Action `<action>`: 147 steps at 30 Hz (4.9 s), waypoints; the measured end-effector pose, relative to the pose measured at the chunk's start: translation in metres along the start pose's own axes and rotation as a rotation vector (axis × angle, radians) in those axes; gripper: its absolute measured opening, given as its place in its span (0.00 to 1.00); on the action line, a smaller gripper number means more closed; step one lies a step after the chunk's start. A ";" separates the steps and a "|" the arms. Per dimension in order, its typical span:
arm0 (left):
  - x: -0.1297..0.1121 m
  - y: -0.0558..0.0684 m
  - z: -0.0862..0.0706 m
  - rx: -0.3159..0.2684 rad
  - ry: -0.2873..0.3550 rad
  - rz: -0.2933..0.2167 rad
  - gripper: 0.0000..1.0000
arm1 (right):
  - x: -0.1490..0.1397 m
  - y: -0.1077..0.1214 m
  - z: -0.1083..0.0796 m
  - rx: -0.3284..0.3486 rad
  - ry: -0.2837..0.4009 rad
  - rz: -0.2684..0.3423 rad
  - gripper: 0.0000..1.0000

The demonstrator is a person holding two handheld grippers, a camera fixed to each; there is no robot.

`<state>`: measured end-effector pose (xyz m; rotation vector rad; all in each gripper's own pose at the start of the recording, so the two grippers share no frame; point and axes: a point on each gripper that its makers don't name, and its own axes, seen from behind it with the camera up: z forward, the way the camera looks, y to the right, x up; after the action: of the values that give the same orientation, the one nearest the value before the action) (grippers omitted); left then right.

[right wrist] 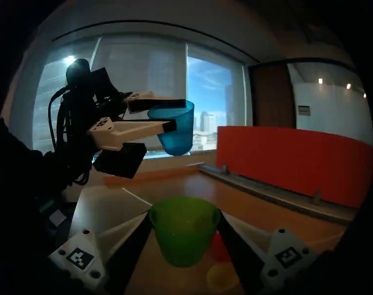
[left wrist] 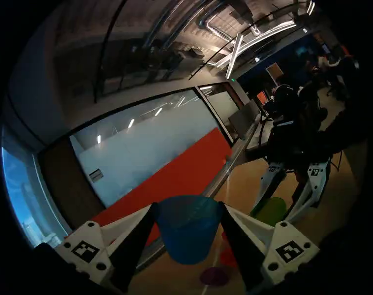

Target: Pour water

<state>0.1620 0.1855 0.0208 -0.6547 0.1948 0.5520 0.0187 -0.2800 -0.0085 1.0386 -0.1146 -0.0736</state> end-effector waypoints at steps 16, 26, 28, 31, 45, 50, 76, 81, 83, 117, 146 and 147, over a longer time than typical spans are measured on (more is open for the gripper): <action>0.010 0.001 0.000 0.012 0.007 0.113 0.89 | 0.000 -0.015 0.010 0.042 -0.001 -0.006 0.92; 0.018 0.004 -0.001 0.011 0.011 0.171 0.89 | 0.001 -0.021 0.012 0.059 -0.001 -0.009 0.93; 0.020 0.004 -0.001 0.012 0.013 0.185 0.89 | 0.001 -0.022 0.012 0.061 -0.002 -0.010 0.92; 0.022 0.005 -0.001 0.012 0.014 0.209 0.89 | 0.002 -0.023 0.013 0.065 -0.001 -0.012 0.93; 0.029 0.006 0.006 0.017 0.018 0.318 0.89 | 0.006 -0.028 0.015 0.080 0.005 -0.022 0.92; 0.029 0.004 0.008 0.024 0.013 0.354 0.89 | 0.007 -0.028 0.017 0.080 0.009 -0.023 0.92; 0.038 0.014 0.009 0.028 0.021 0.495 0.89 | 0.008 -0.031 0.015 0.088 0.017 -0.042 0.92; 0.040 0.013 0.010 0.033 0.025 0.517 0.89 | 0.008 -0.032 0.015 0.090 0.018 -0.043 0.92; 0.042 0.014 0.009 0.034 0.030 0.524 0.89 | 0.008 -0.032 0.015 0.091 0.020 -0.043 0.92; 0.050 0.019 0.009 0.037 0.036 0.634 0.89 | 0.012 -0.028 0.012 0.084 0.028 -0.056 0.92; 0.063 0.022 0.010 0.044 0.058 0.722 0.89 | 0.014 -0.026 0.013 0.081 0.031 -0.061 0.92; 0.064 0.021 0.010 0.045 0.057 0.725 0.89 | 0.014 -0.026 0.013 0.081 0.031 -0.061 0.92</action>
<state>0.2038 0.2325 -0.0046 -0.5460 0.5055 1.2209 0.0309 -0.3055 -0.0236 1.1233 -0.0575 -0.1092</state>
